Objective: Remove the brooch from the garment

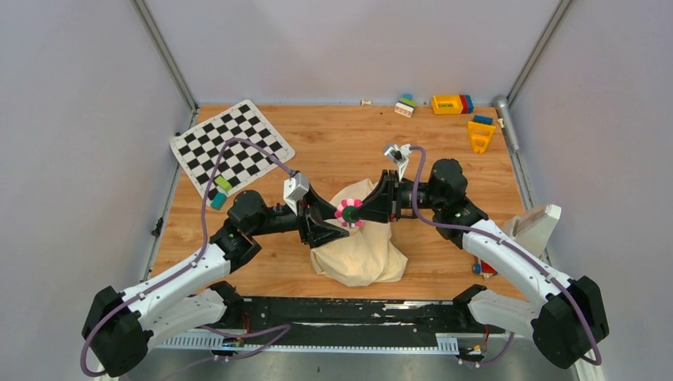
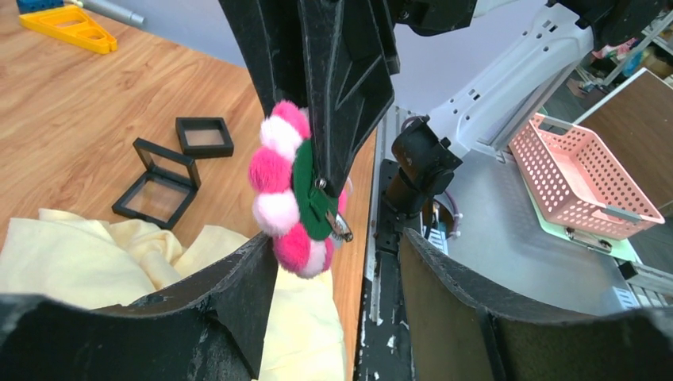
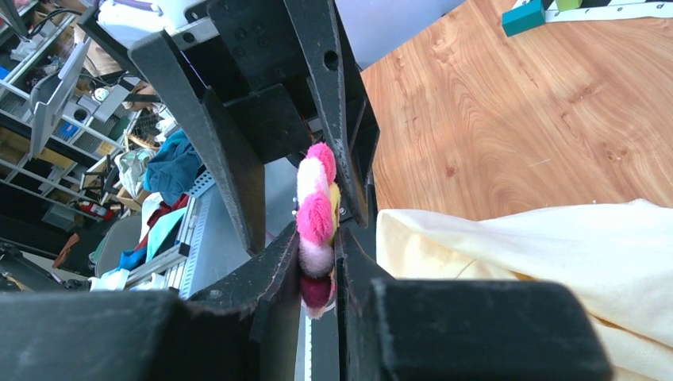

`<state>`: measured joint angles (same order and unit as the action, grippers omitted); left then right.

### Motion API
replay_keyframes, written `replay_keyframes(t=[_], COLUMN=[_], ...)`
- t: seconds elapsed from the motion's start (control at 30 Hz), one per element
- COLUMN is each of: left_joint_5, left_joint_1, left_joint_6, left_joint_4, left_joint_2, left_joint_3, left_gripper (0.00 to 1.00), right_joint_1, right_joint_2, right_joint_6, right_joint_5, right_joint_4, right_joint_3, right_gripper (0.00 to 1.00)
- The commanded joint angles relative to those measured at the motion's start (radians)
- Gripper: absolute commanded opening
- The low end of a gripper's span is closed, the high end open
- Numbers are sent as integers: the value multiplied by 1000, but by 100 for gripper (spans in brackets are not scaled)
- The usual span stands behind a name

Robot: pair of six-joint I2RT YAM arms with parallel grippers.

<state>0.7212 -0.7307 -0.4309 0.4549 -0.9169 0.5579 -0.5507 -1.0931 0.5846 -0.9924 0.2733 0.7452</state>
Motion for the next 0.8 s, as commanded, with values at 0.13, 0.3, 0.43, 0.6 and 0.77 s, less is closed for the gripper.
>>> replay_keyframes(t=[0.13, 0.3, 0.43, 0.6, 0.77], left_joint_5=[-98, -152, -151, -146, -135], left_joint_1=[-3, -3, -3, -3, -3], left_joint_6=[-81, -182, -220, -270, -282], left_joint_4=[224, 441, 508, 597, 624], left_joint_2=[9, -25, -53, -98, -131], left_joint_3=[-90, -159, -166, -172, -163], left_gripper=[54, 55, 56, 53, 45], right_joint_1=[7, 6, 6, 6, 6], right_joint_2=[19, 21, 25, 21, 22], right_joint_6=[48, 46, 45, 44, 46], right_joint_5=[-8, -4, 8, 14, 8], right_joint_4=[95, 96, 98, 102, 106], right_joint_3=[-5, -9, -15, -17, -18], right_gripper=[0, 0, 0, 0, 0])
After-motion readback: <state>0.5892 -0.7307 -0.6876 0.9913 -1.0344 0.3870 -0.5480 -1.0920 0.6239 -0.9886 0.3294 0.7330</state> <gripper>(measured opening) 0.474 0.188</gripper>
